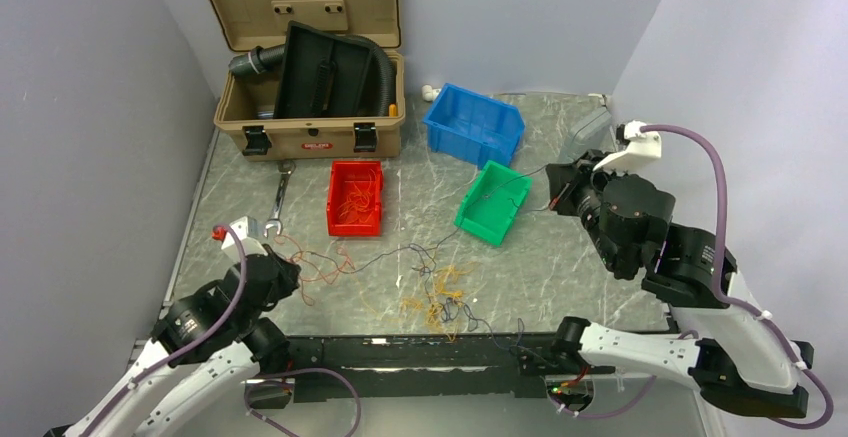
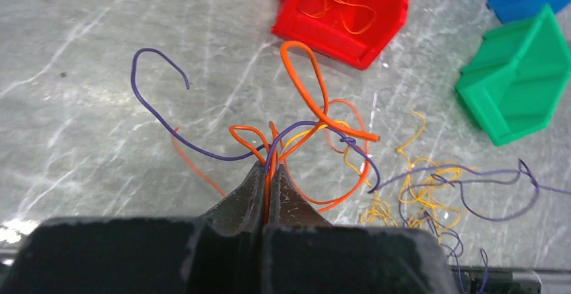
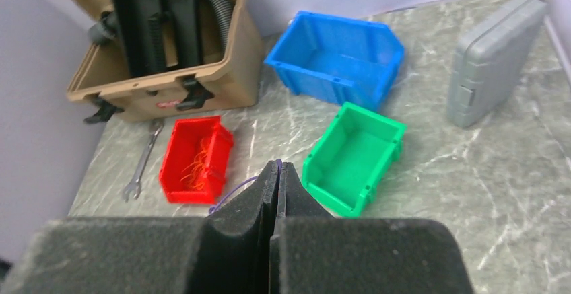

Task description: Untangle the cables

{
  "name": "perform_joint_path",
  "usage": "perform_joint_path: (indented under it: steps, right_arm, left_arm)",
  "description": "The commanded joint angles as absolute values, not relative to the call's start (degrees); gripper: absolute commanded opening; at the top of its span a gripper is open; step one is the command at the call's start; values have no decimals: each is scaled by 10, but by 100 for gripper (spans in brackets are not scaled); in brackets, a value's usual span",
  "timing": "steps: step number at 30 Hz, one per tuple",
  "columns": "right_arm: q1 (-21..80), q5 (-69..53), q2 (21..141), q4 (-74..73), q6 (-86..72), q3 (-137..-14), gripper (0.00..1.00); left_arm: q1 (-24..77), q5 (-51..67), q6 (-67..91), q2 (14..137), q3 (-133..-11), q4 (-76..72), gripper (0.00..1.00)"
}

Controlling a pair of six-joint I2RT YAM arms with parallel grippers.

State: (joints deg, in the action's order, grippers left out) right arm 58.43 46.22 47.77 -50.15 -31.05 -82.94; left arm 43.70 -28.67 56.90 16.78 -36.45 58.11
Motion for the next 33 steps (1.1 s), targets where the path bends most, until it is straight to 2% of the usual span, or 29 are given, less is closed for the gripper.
perform_joint_path:
  steps: [1,3,5,8,10,13,16,19,21,23,24,25,28,33]
  right_arm:
    - [585,571,484,-547,-331,-870,0]
    - [585,610,476,-556,-346,-881,0]
    - [584,676,472,-602,-403,-895,0]
    - [584,768,456,-722,-551,-909,0]
    - [584,784,431,-686,-521,-888,0]
    - [585,753,394,-543,-378,-831,0]
    - [585,635,378,-440,-271,-795,0]
    - [584,518,391,-409,-237,-776,0]
    - [584,455,422,-424,-234,-775,0]
    - [585,410,470,-445,-236,-783,0]
    - [584,403,488,-456,-243,-787,0]
    - [585,400,501,-462,-252,-790,0]
    - [585,366,514,-427,-244,-792,0]
    - [584,314,521,-384,-237,-822,0]
  left_arm:
    - [438,-366,642,199,-412,676,0]
    - [438,-405,711,212,-434,747,0]
    - [438,-448,889,221,-455,872,0]
    - [438,-477,919,201,-459,899,0]
    - [438,-486,916,181,-452,888,0]
    - [438,-485,794,166,-439,782,0]
    - [438,-452,649,177,-431,673,2]
    - [438,-349,460,201,-423,535,7]
    - [438,-281,391,227,-424,484,12]
    - [438,-221,344,257,-427,450,22]
    - [438,-200,331,274,-431,442,38]
    - [438,-179,326,290,-436,445,68]
    - [438,-100,284,305,-423,391,97]
    - [438,14,233,305,-386,240,99]
